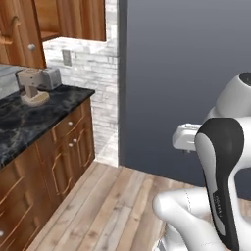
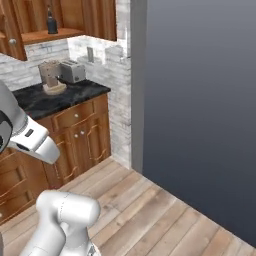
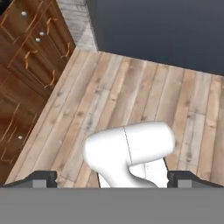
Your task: There is a bowl on the dining counter. Grab a lemon wedge from the fridge and place it in the bowl. Then get the liquor bottle and glass cup from the cabinet and place them next to the bowl.
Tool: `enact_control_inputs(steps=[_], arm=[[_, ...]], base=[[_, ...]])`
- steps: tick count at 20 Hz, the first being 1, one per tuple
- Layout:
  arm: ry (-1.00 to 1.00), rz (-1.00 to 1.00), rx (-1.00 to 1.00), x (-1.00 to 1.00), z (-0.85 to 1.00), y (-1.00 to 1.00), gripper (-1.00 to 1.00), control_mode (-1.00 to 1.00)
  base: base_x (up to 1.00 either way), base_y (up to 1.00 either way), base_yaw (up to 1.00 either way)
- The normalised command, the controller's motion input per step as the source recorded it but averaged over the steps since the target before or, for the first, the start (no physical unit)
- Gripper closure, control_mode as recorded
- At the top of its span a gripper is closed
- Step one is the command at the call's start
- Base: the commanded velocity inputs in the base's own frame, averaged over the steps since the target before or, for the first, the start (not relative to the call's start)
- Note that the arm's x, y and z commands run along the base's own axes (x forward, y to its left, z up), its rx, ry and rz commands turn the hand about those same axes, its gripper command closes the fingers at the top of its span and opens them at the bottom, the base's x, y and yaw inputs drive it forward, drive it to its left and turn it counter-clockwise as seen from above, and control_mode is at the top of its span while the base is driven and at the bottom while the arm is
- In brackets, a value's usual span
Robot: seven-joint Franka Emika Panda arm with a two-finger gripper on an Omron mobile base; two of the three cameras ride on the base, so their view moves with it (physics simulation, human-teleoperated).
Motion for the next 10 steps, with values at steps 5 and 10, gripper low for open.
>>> enact_control_inputs(steps=[5,10], arm=[[0.0,0.0,0.0,0.0,0.0,0.0,-1.0,1.0],[0.0,0.0,0.0,0.0,0.0,0.0,-1.0,1.0]], base=[[1.0,0.0,0.4],[1.0,-0.02,0.44]])
